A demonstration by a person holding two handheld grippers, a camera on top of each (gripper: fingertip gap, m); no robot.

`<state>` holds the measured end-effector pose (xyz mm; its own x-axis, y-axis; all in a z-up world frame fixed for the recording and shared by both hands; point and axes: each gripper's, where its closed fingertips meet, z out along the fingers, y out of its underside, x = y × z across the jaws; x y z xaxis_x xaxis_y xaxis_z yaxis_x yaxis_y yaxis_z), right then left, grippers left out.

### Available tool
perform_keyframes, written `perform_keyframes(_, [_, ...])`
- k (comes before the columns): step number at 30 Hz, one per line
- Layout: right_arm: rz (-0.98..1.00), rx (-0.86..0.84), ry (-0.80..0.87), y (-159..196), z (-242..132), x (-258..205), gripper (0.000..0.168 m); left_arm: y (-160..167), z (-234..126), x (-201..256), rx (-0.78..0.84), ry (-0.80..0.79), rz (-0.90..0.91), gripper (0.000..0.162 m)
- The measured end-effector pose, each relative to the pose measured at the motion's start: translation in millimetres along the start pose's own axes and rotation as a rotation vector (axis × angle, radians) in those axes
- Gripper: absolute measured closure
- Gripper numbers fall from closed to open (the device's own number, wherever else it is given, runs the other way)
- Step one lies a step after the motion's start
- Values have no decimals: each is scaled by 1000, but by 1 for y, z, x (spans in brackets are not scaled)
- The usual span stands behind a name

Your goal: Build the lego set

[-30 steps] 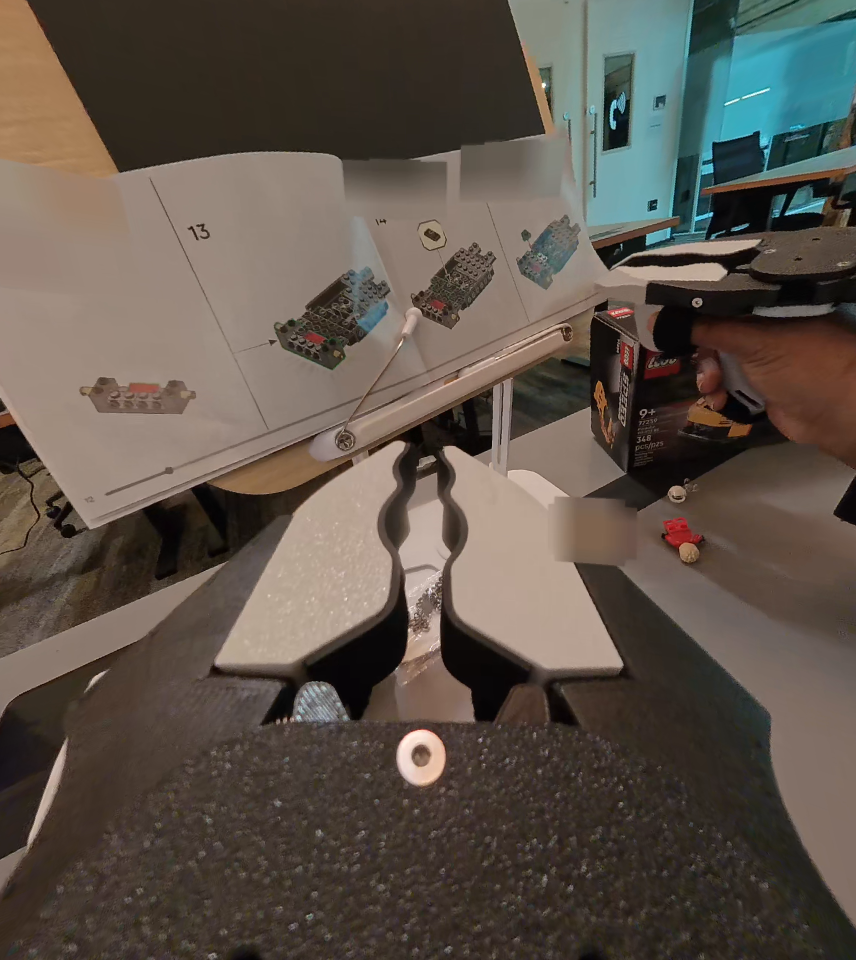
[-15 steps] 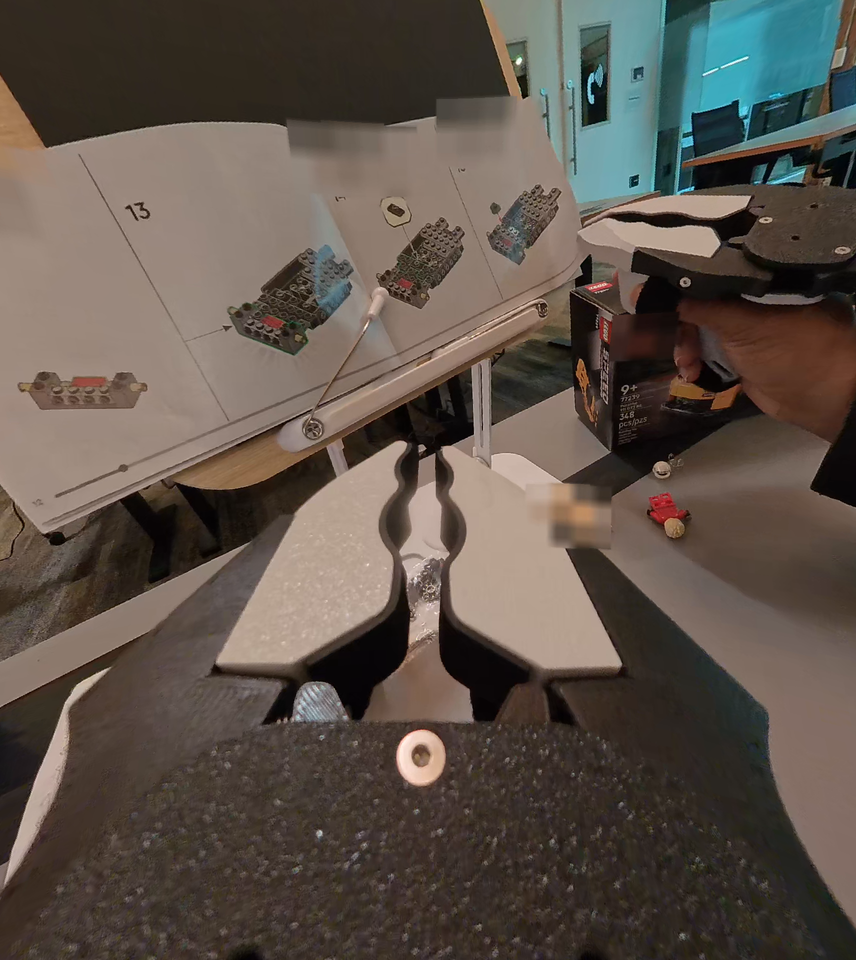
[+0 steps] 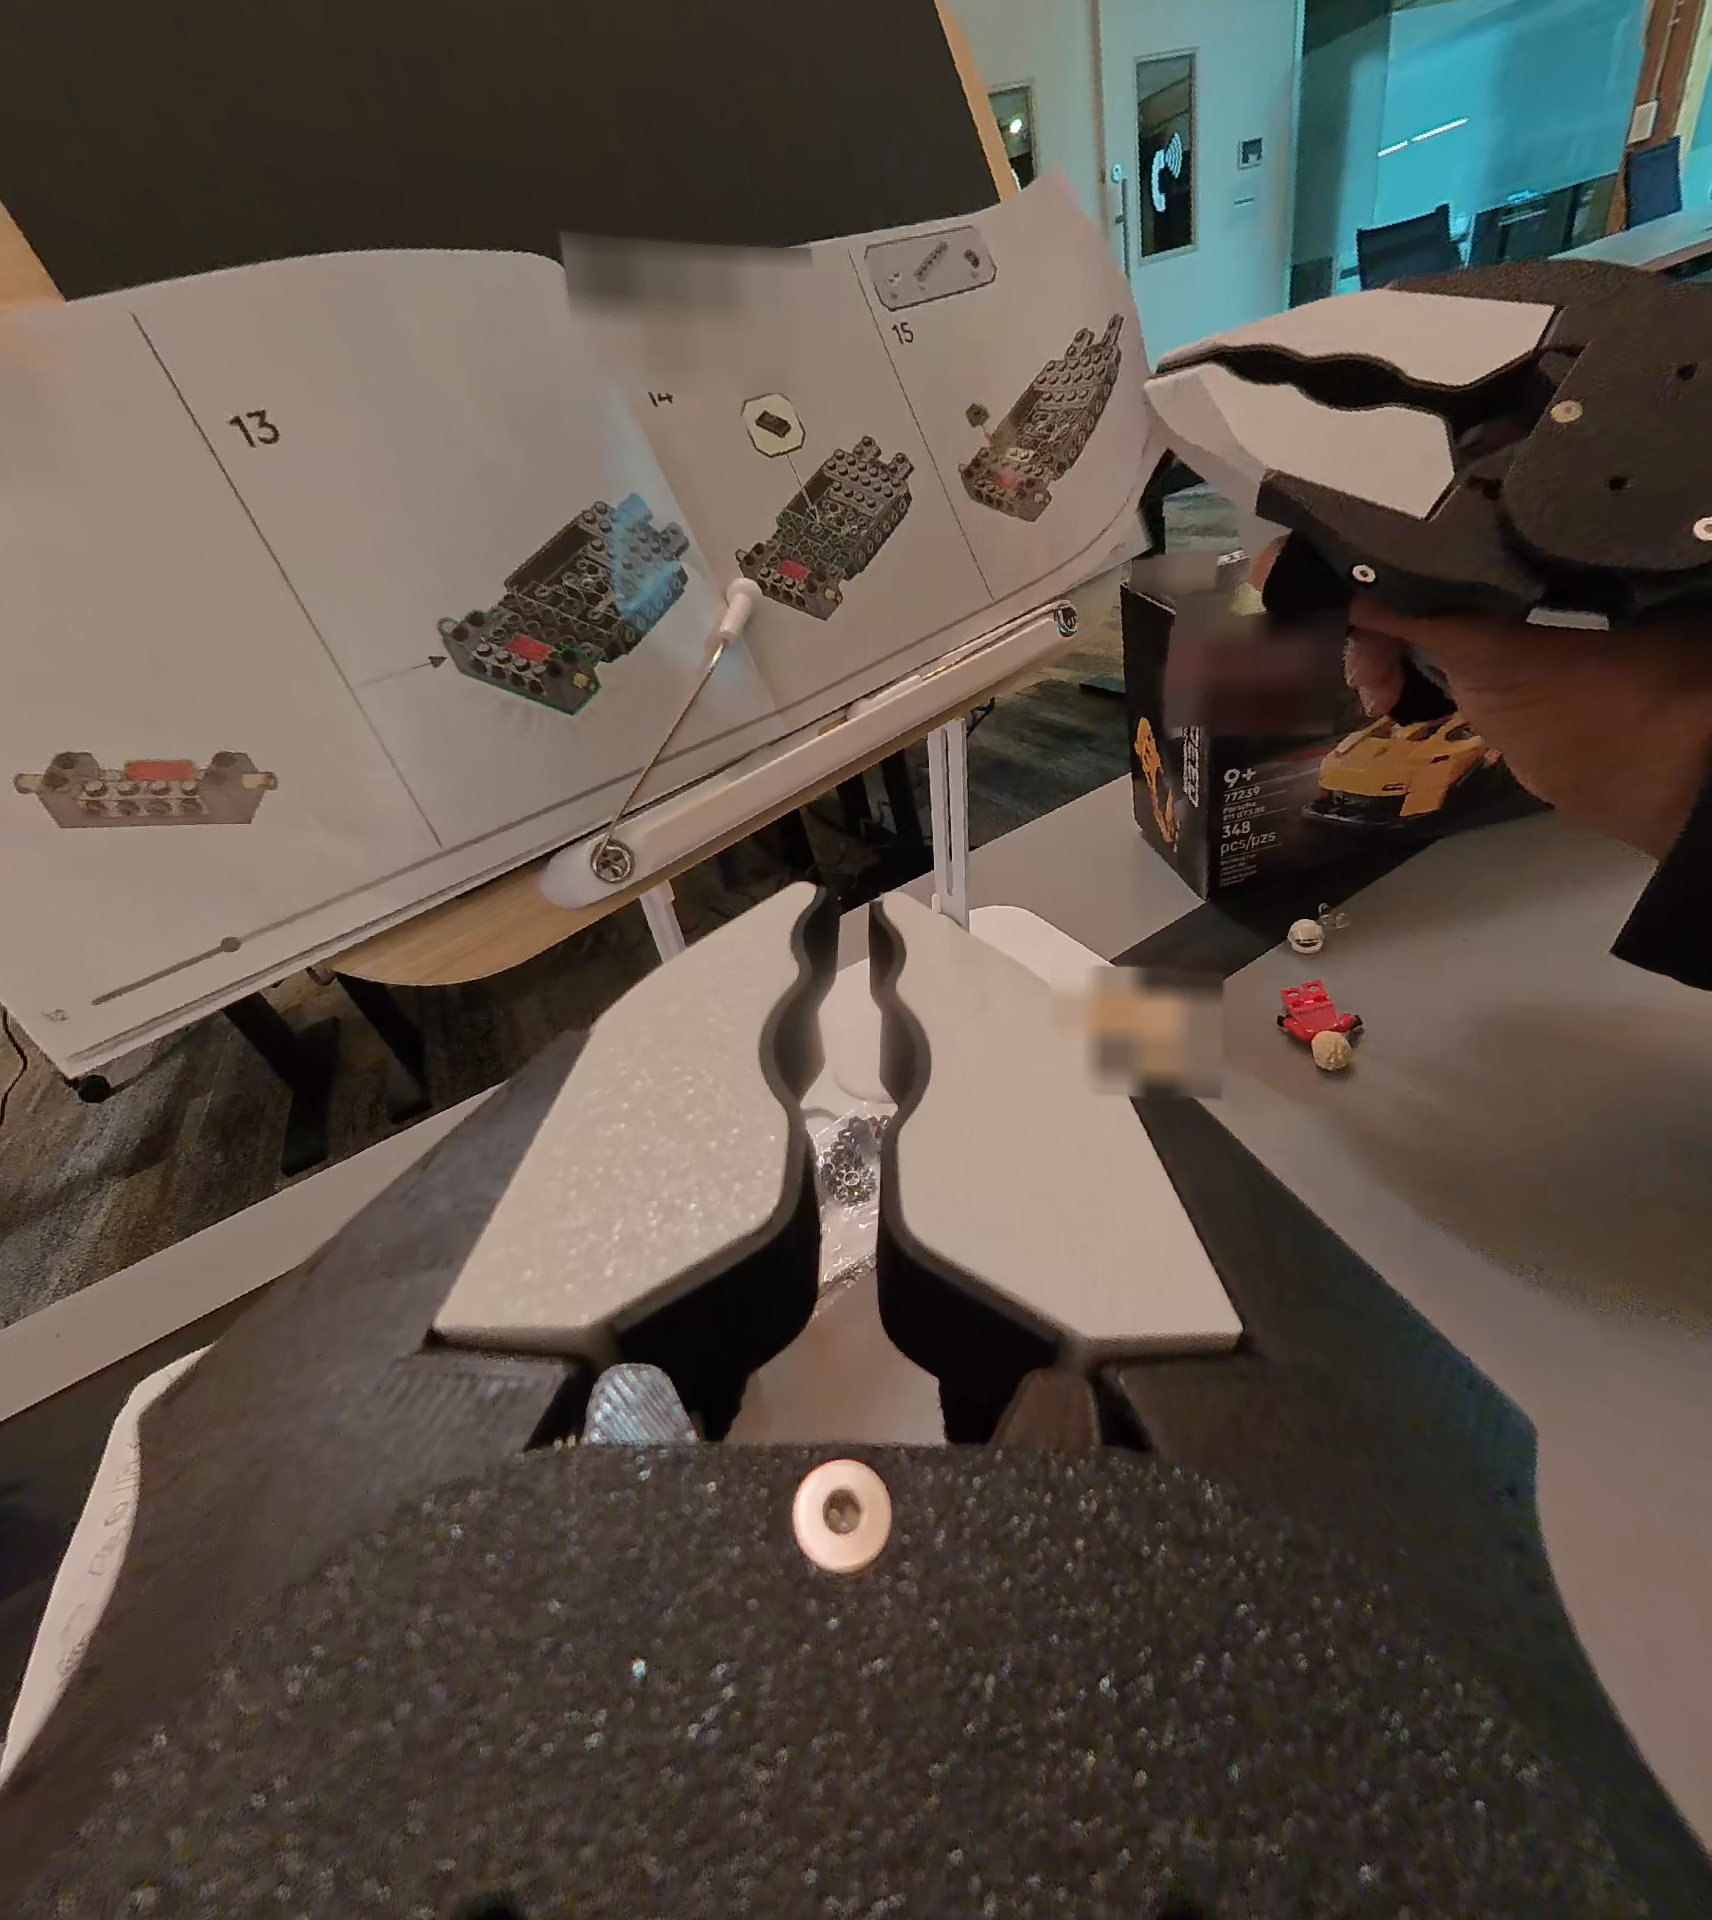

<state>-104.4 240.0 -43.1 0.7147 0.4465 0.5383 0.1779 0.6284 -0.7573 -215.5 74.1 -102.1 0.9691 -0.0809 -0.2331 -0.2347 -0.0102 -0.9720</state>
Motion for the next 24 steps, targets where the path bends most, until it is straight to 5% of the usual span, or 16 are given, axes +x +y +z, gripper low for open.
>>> perform_keyframes(7, [114, -26, 23, -14, 11, 20, 168, -7, -4, -5, 18, -12, 7, 157])
perform_keyframes(18, [-53, -122, -48, 1, 18, 18, 166, -7, -2, 2, 9, 15, 12, 157])
perform_keyframes(22, [-4, -239, -172, 16, 54, 11, 96, -7, -2, 4, 4, 20, 23, 157])
perform_keyframes(24, [50, -299, -243, 21, 68, 7, 80, -7, -2, 4, 3, 19, 32, 157])
